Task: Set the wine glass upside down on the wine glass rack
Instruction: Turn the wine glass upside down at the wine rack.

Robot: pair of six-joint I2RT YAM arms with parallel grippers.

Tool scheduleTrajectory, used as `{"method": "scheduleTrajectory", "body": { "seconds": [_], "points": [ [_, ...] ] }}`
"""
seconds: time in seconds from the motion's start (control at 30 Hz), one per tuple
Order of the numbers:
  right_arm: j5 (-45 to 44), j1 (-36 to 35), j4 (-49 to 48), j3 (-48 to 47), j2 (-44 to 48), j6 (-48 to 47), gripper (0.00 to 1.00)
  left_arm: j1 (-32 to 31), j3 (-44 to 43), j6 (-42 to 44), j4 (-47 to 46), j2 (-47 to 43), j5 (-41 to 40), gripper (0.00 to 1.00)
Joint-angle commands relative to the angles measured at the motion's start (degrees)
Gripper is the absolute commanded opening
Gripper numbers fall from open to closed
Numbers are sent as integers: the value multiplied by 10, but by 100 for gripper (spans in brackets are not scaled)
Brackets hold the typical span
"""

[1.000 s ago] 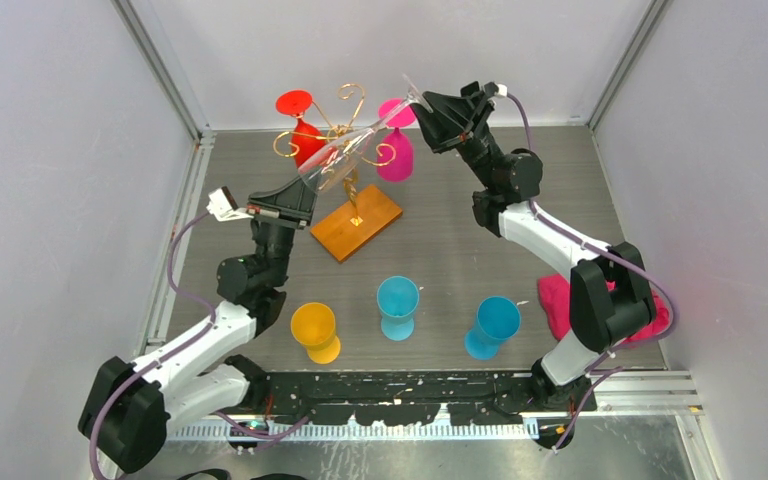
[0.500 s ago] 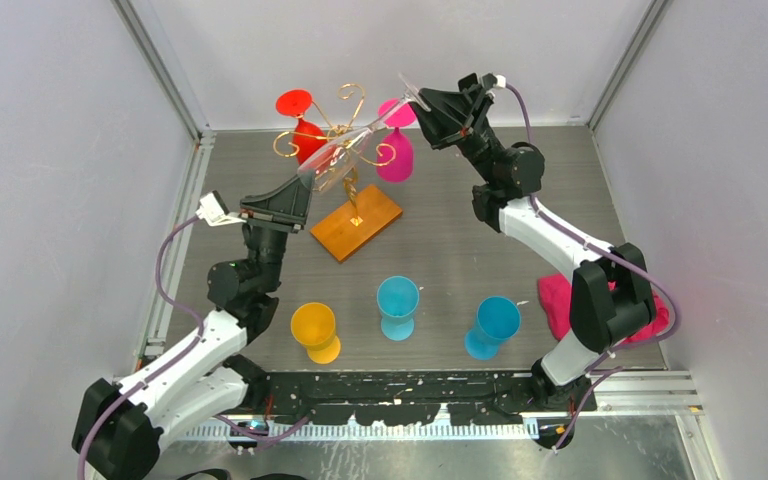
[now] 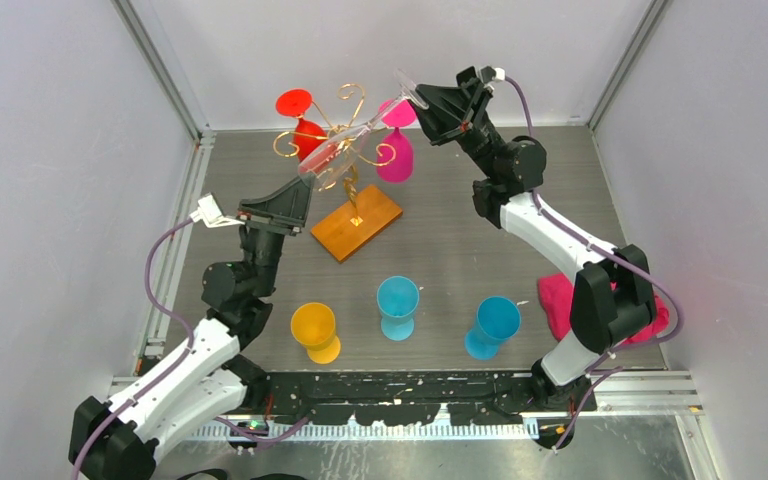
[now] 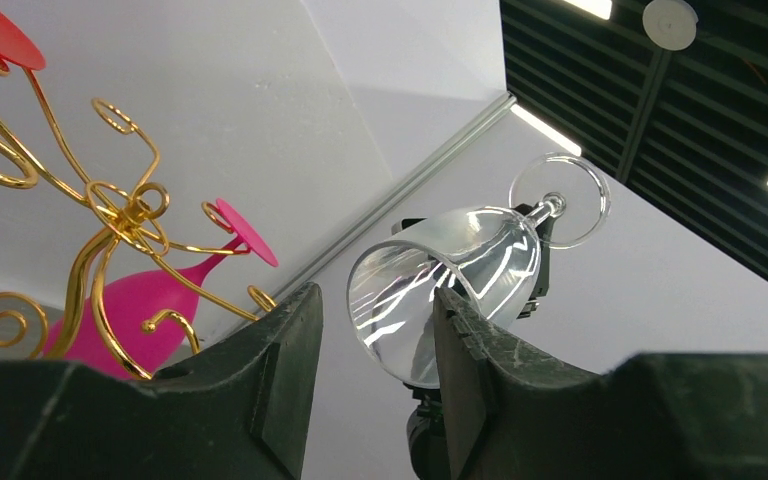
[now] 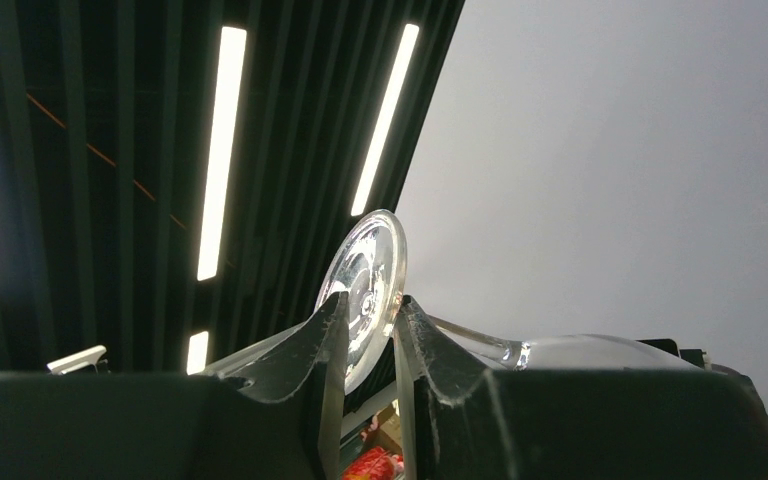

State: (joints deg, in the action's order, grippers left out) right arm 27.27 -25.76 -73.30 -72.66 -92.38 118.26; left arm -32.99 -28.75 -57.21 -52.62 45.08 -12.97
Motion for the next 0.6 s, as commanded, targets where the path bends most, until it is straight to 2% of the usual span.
{"method": "scheduleTrajectory", "body": {
  "seconds": [0.0,0.57],
  "points": [
    [4,-2,2,-29,28,113,1,-4,-20,17,-1,-20,1,47],
    [15,-14,40,-57,32,89,1,-4,-28,45,103,-71,-28,47]
  ]
}}
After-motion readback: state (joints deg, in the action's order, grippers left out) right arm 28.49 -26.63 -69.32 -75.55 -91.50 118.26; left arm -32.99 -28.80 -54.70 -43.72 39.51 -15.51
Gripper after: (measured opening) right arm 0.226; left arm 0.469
